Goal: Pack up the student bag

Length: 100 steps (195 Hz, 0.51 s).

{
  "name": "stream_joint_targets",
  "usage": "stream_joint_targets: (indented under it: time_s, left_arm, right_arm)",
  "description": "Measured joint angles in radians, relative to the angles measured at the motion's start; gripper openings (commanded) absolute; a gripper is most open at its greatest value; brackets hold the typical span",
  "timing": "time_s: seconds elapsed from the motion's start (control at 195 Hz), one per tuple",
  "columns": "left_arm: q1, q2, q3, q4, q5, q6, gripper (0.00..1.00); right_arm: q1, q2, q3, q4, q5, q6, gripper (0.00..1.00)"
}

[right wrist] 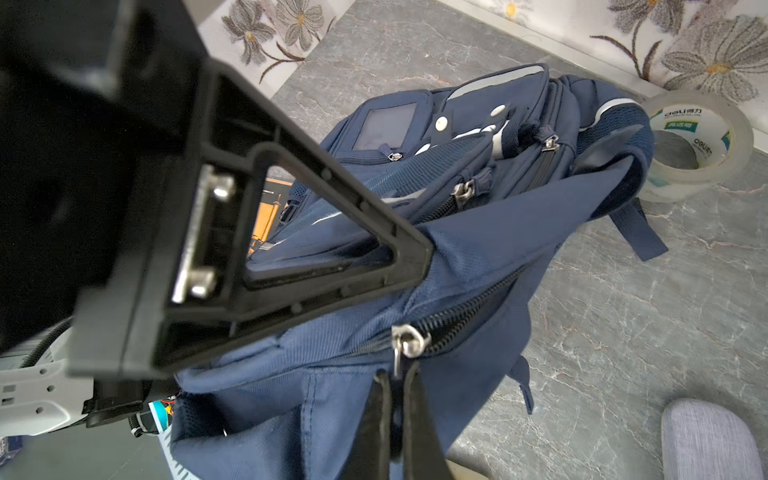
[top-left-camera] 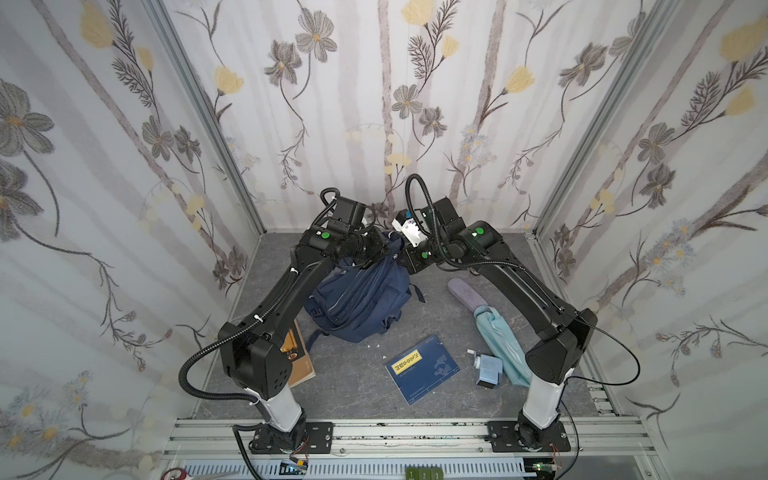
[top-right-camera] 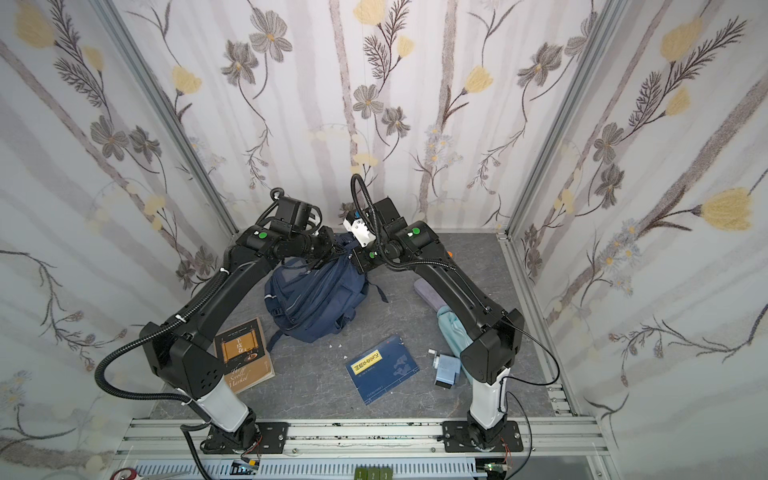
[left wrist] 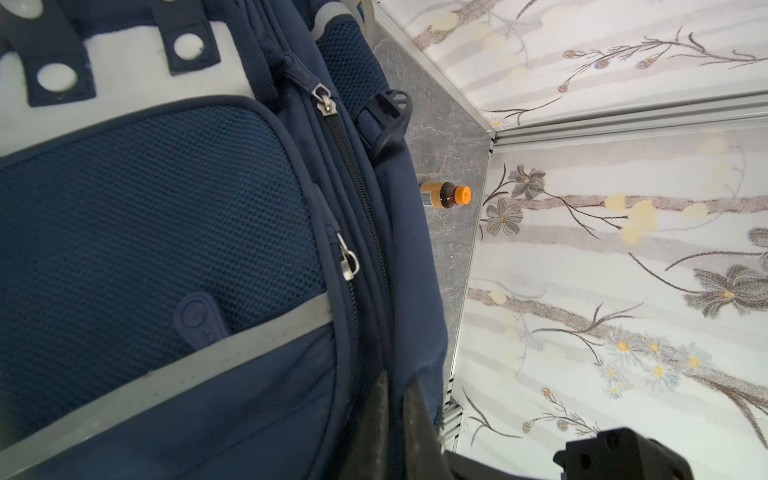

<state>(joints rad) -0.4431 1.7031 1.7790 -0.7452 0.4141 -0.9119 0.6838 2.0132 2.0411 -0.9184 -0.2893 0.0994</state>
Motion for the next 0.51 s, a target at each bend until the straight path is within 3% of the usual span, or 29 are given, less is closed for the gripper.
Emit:
stream_joint_targets:
  time_s: [0.092,0.312,0.512]
  left_arm:
    - [0.0,0.003,0.0,0.0,-0.01,-0.026,0.0]
    - [0.003,-0.006,0.023,0.027,-0.089,-0.068,0.0]
    - [0.005,-0.025,0.023,0.046,-0.135,-0.102,0.0]
  right_arm:
    - [0.012,-0.002,-0.041,0.016,0.002,0.005,0.0]
    - [0.007,-0.013,-0.171,0.083,-0.122,0.009,0.0]
    - [-0.012,-0.018,-0.169,0.116,-0.165,0.017,0.0]
